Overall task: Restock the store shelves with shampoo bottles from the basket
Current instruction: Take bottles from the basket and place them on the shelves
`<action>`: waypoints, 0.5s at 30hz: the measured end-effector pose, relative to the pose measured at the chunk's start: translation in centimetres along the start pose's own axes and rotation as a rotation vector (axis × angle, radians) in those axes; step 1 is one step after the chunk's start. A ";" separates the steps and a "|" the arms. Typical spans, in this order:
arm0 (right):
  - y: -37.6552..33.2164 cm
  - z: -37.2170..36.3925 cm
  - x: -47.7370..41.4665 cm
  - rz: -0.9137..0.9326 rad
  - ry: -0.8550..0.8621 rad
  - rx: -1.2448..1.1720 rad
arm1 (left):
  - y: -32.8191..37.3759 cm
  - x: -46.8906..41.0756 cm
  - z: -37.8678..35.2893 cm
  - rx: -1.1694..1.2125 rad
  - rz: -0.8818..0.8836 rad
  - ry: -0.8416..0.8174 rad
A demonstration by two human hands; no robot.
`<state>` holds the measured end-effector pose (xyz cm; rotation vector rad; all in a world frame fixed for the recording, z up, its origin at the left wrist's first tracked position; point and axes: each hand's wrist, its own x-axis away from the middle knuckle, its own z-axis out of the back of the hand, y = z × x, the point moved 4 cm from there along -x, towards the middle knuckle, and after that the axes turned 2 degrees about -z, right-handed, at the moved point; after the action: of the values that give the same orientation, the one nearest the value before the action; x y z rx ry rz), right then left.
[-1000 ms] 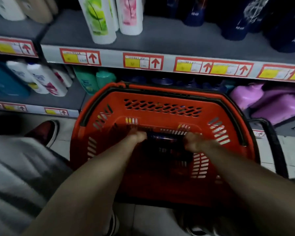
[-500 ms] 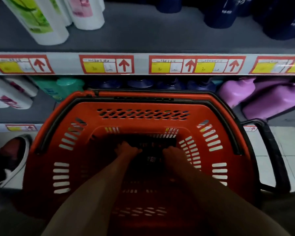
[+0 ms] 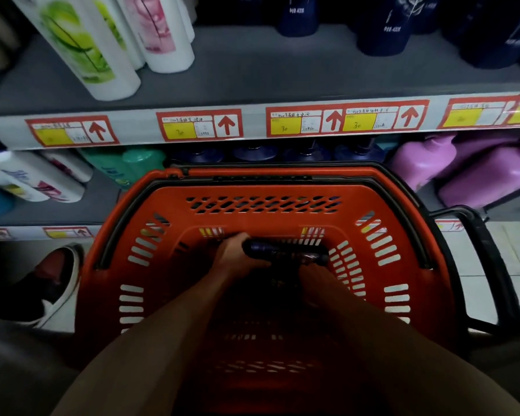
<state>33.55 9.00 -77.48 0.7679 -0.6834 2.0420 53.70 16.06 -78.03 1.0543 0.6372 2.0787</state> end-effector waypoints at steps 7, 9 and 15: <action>-1.8 4.8 4.1 0.029 0.073 -0.140 | 6.1 3.7 4.6 0.085 -0.166 0.087; -2.3 6.7 5.8 0.001 0.118 -0.155 | 7.7 5.3 6.9 0.126 -0.193 0.155; -4.2 11.5 11.8 0.170 0.293 -0.425 | 12.1 11.7 14.8 0.524 -0.304 0.339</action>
<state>34.69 9.13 -60.51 0.1671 -0.9914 2.0034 56.70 19.04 -55.99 0.8047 1.4755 1.8719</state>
